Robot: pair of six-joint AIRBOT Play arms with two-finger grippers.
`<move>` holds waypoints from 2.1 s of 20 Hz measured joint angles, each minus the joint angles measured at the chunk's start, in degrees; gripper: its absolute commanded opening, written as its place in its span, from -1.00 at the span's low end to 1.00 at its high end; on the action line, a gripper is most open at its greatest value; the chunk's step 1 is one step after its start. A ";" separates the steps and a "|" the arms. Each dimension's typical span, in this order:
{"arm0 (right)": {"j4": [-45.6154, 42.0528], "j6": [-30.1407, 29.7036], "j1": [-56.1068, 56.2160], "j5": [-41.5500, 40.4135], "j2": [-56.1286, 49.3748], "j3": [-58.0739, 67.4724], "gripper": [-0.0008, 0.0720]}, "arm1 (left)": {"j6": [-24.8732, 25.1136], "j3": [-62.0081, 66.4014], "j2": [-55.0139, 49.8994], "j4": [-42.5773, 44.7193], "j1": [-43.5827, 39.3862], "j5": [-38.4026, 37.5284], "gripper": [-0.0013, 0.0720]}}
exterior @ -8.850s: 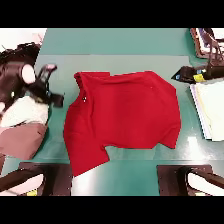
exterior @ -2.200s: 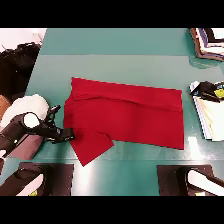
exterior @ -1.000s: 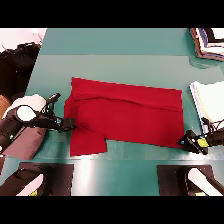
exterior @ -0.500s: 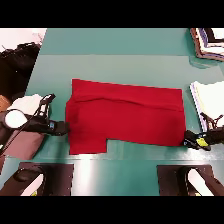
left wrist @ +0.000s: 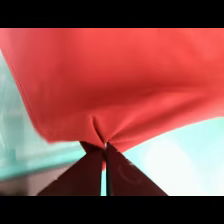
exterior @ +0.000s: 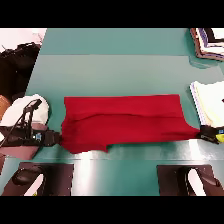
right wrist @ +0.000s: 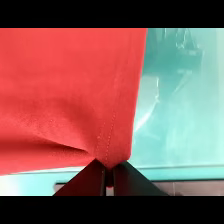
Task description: Fold the shirts.
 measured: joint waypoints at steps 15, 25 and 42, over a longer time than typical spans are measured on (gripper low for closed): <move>6.27 0.20 13.77 -13.14 -42.66 31.34 0.11 | 7.74 19.93 -40.65 2.12 0.02 29.99 0.73; 13.64 -9.22 -0.44 -8.02 -48.11 28.30 0.66 | 9.03 28.17 -42.82 -5.11 -0.07 20.48 -0.88; 32.92 -19.69 2.73 -4.24 -49.09 31.87 -0.93 | 9.20 35.63 -58.03 -14.47 -22.40 35.32 -0.89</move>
